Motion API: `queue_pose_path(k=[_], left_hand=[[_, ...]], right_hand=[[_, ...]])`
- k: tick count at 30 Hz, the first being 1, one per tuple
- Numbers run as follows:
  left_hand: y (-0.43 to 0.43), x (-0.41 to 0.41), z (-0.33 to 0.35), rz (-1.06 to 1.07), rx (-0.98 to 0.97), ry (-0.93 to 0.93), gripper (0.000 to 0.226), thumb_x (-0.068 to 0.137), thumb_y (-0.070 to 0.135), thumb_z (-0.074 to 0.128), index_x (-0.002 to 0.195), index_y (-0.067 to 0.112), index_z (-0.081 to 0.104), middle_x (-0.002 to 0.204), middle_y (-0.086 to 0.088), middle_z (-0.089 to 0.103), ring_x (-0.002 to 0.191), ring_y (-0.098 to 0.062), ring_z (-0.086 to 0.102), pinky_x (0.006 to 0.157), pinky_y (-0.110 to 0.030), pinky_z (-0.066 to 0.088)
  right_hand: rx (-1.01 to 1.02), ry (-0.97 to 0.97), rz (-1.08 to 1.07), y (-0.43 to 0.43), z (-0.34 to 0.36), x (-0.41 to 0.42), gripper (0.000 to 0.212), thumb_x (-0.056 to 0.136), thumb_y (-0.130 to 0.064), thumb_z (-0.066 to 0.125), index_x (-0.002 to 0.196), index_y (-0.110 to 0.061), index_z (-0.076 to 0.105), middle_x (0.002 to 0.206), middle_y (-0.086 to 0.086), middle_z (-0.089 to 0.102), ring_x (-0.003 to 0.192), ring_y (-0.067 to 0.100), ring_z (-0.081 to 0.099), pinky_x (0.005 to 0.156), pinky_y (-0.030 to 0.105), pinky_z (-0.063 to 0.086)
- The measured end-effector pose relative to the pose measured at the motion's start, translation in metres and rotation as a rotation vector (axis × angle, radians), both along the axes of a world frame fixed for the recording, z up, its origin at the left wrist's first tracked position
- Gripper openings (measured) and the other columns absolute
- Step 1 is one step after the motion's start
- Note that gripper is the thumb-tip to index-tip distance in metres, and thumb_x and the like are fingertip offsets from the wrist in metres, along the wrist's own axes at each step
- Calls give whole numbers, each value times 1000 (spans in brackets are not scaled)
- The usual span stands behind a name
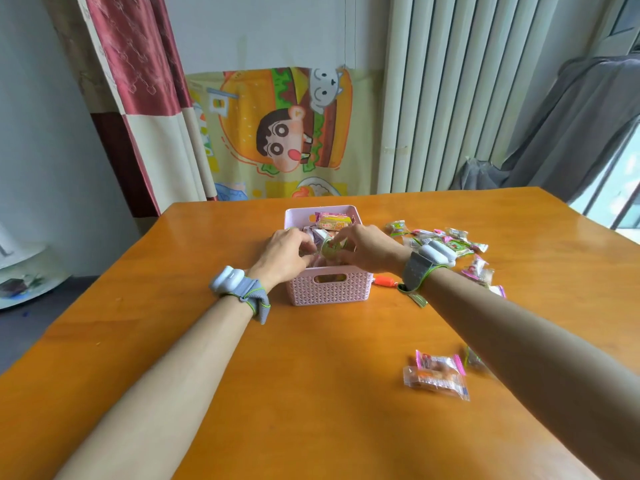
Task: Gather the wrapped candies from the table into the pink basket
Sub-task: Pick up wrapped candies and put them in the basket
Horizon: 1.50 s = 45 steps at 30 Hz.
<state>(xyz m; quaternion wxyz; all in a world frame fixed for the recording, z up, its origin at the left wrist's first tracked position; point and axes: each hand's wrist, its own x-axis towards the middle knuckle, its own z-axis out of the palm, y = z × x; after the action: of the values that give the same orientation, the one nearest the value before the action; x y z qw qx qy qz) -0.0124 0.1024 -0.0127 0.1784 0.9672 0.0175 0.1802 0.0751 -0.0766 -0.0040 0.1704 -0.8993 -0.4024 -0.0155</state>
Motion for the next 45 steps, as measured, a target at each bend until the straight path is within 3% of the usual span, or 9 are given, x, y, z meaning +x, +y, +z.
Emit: queue_pose_path(k=[7,12,16,21,28,32,35,40,45], left_hand=[[-3,-4,8,-107,-3,137,13,91,32,66,91,23,76,73,13,66,73,-10,60,68,-25,39],[-13,-6,4,-97,40,119,14,96,31,57,92,24,68,85,7,63,87,-18,59,78,-33,49],[-25,-10,8,-143,40,-20,11,94,26,62,93,19,71,92,4,59,86,-15,59,80,-31,48],[-59,-18,22,-273,15,-28,8,91,30,63,93,27,70,88,10,69,78,-11,62,76,-32,53],[-118,-13,5,-340,56,154,13,91,28,63,97,21,72,86,2,74,83,-16,69,82,-34,55],[-146,-2,-16,-348,226,314,36,92,19,52,126,12,59,120,-10,62,118,-29,56,99,-41,45],[-163,3,-29,-295,326,416,36,90,14,49,125,5,49,123,-16,50,123,-39,51,100,-50,44],[-178,12,-38,-150,511,414,40,92,0,48,131,-3,42,133,-25,43,128,-43,43,100,-53,44],[-184,22,-44,-57,648,400,46,97,-3,44,143,2,38,138,-29,45,129,-46,45,99,-51,44]], right_hand=[[-104,21,72,-2,6,-3,25,97,-17,54,111,-10,73,107,11,72,93,26,64,74,30,47],[-61,-58,67,-7,6,-10,27,96,-13,52,111,-8,74,108,11,72,99,26,65,84,37,54],[173,-125,13,-29,10,-9,21,90,-9,60,96,-14,79,96,4,75,71,10,60,57,2,37],[176,-87,-73,-62,18,-15,18,89,-14,60,95,-16,77,89,7,76,80,26,69,70,34,56],[-38,29,-183,-109,-4,-14,26,87,-12,60,109,-15,73,104,8,74,98,28,69,83,34,54],[-325,8,-158,-133,-31,-7,54,87,-5,56,140,-19,53,138,8,54,130,29,49,103,39,44],[-416,33,-132,-145,-47,-2,67,92,-6,55,153,-23,33,154,6,37,146,28,30,113,46,36],[-388,21,-191,-149,-56,2,65,95,-7,46,154,-31,29,149,9,38,133,37,36,106,50,41],[-371,1,-269,-150,-58,10,58,96,-35,54,151,-28,33,140,14,41,130,38,35,105,51,35]])
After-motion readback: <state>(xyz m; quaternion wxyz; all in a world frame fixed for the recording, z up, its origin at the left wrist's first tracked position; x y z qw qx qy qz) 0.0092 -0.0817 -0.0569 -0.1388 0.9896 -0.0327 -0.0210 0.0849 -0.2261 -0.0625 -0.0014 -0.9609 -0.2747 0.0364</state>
